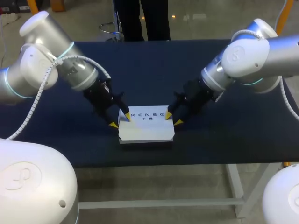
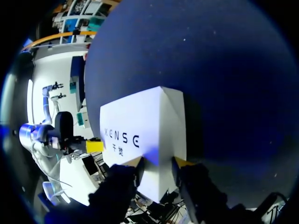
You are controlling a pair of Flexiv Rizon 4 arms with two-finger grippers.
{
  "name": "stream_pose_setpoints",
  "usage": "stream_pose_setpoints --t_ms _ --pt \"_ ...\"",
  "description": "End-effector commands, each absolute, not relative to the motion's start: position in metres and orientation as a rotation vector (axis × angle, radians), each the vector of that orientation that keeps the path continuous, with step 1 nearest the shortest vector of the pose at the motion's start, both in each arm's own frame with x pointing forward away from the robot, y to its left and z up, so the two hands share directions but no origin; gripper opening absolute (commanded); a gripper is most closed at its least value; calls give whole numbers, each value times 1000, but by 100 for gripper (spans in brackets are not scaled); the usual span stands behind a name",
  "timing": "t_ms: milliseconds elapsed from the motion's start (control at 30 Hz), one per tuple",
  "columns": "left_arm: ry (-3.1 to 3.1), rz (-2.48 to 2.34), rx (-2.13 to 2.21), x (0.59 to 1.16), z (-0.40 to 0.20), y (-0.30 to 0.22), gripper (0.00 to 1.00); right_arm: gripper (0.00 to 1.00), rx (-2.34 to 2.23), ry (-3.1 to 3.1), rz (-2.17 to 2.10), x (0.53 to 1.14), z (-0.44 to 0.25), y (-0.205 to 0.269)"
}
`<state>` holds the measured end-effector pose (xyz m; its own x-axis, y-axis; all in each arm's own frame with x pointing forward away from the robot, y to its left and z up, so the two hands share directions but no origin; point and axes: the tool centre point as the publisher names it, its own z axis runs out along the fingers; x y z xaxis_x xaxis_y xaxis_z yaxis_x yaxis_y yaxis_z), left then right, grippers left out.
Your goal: Assemble the packaging by folding the flat box into shape, placing the metal phone stand inside, and closing the box properly
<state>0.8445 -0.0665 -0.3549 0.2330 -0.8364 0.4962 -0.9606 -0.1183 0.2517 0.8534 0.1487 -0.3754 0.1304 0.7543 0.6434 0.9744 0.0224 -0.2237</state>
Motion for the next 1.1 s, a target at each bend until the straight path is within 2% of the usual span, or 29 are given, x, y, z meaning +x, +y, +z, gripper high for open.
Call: stream_pose_setpoints --t_ms 33,933,1100 --pt "-1642 300 1993 847 -354 -68 60 44 -1775 -1670 -434 856 -375 151" --pt "-1629 185 1984 854 -344 -72 65 47 -1775 -1652 -404 860 -367 150" --pt "-1626 159 1977 856 -342 -73 64 47 -1775 -1647 -399 861 -365 150"
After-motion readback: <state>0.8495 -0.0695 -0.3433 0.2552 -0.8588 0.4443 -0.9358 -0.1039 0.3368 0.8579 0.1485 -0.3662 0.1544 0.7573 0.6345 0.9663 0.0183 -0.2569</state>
